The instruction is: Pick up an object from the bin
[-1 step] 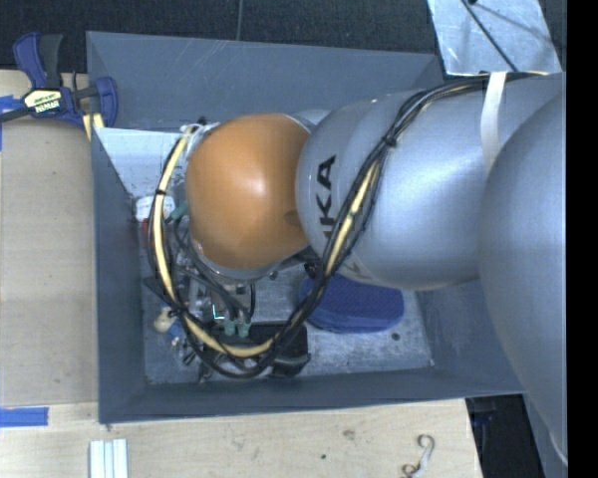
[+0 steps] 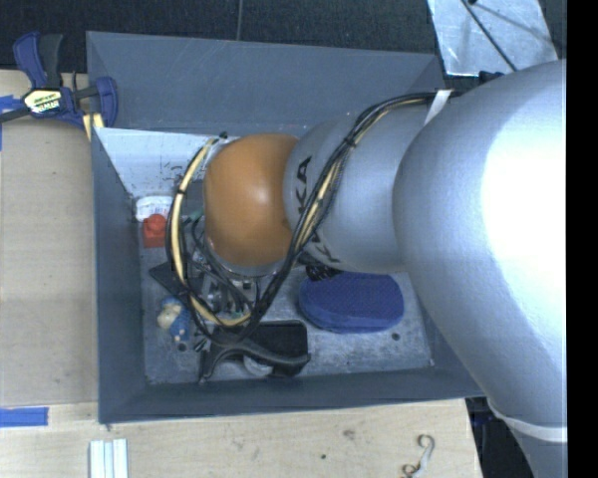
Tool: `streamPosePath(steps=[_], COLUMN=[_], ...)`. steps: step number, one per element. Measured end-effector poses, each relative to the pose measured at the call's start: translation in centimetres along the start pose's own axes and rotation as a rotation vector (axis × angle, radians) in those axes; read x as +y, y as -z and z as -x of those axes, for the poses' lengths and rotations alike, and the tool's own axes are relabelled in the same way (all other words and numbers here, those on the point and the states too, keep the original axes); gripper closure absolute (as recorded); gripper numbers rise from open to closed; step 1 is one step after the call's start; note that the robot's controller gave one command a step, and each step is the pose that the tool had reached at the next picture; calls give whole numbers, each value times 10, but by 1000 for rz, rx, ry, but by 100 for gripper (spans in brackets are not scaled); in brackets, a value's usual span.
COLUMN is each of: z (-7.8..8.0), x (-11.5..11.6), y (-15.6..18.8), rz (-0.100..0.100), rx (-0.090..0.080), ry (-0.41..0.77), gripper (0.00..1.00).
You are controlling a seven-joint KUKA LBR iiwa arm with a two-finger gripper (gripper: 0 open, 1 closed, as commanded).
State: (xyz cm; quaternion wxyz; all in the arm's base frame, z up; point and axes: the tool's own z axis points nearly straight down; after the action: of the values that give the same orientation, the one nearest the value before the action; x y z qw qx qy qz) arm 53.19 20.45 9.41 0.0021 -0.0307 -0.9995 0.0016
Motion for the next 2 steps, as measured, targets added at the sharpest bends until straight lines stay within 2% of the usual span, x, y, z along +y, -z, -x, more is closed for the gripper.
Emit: streamPosePath(steps=[1,2], z=[5,8], x=[3,1], y=[-20,-20], rz=[9,10], rx=[-3,-19], ry=[182,180], gripper=[0,100])
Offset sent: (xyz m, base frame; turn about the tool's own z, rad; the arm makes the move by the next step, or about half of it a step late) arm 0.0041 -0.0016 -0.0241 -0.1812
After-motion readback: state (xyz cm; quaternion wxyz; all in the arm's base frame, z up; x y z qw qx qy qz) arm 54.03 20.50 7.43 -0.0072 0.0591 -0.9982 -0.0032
